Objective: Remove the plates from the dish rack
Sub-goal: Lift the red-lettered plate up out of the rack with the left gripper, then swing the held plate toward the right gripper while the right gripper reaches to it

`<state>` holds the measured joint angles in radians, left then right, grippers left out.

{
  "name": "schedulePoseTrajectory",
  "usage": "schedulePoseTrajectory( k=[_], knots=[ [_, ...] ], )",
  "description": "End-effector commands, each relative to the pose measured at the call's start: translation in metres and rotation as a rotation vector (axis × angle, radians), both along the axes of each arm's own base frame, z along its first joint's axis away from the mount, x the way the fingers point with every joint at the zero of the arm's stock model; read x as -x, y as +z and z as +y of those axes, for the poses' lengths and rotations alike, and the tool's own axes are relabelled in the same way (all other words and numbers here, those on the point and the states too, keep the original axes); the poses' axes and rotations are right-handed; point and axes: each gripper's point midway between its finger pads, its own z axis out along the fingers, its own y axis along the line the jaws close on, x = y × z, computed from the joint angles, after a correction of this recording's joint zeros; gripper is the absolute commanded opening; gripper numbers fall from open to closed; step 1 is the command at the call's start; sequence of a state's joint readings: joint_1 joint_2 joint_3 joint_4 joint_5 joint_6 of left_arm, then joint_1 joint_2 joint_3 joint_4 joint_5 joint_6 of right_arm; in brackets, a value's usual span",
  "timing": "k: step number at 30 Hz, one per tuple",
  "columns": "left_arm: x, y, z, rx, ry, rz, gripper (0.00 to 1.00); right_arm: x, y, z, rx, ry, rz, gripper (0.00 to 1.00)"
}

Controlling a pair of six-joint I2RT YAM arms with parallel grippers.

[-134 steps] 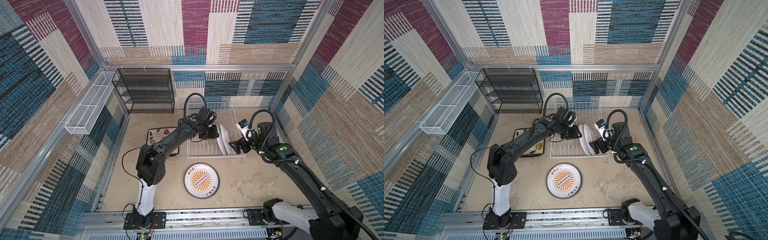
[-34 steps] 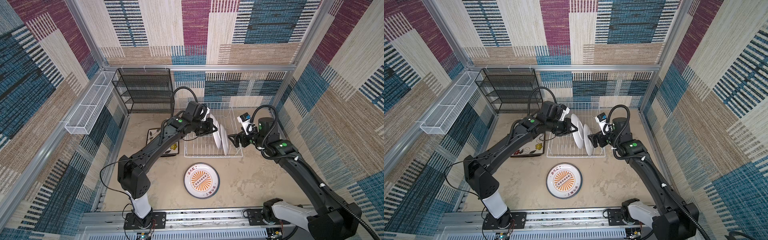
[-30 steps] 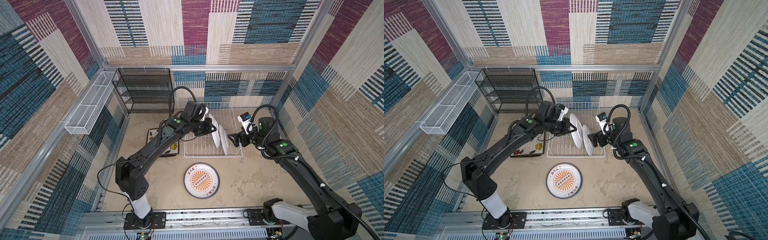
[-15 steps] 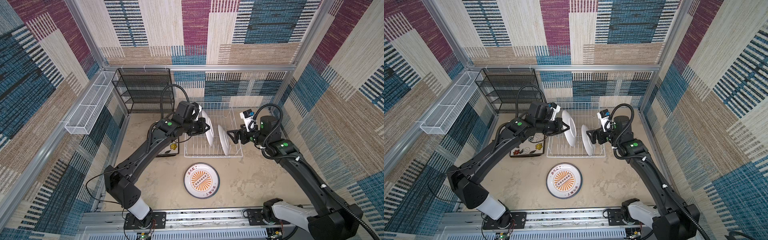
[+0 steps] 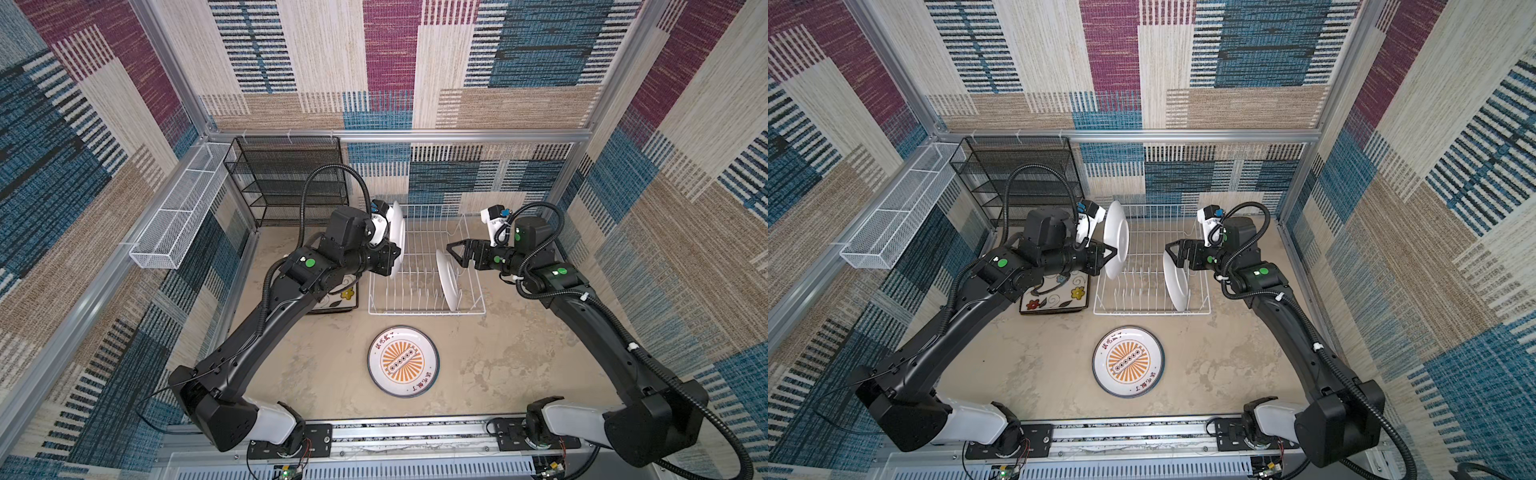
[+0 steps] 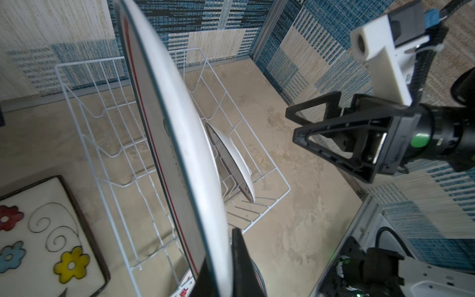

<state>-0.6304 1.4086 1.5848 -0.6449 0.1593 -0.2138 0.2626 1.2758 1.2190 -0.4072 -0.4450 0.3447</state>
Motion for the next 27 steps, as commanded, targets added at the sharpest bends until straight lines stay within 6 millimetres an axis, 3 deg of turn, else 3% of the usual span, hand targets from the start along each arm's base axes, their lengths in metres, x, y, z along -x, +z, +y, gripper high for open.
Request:
schedulePoseTrajectory(
  k=[1, 10, 18, 27],
  knots=[
    [-0.005, 0.005, 0.010, -0.128, -0.033, -0.165, 0.00, -0.005, 0.015, 0.006, -0.094, -0.014, 0.019, 1.00],
    [0.012, -0.020, 0.010, -0.467, -0.160, -0.410, 0.00, -0.008, 0.028, 0.022, -0.205, 0.047, 0.050, 1.00],
    [0.011, -0.054, 0.006, -0.755, -0.214, -0.519, 0.00, -0.008, 0.045, 0.025, -0.241, 0.062, 0.024, 1.00],
    [0.006, -0.055, -0.010, -0.919, -0.202, -0.726, 0.00, -0.014, 0.029, 0.029, -0.237, 0.051, 0.100, 0.95]
  ],
)
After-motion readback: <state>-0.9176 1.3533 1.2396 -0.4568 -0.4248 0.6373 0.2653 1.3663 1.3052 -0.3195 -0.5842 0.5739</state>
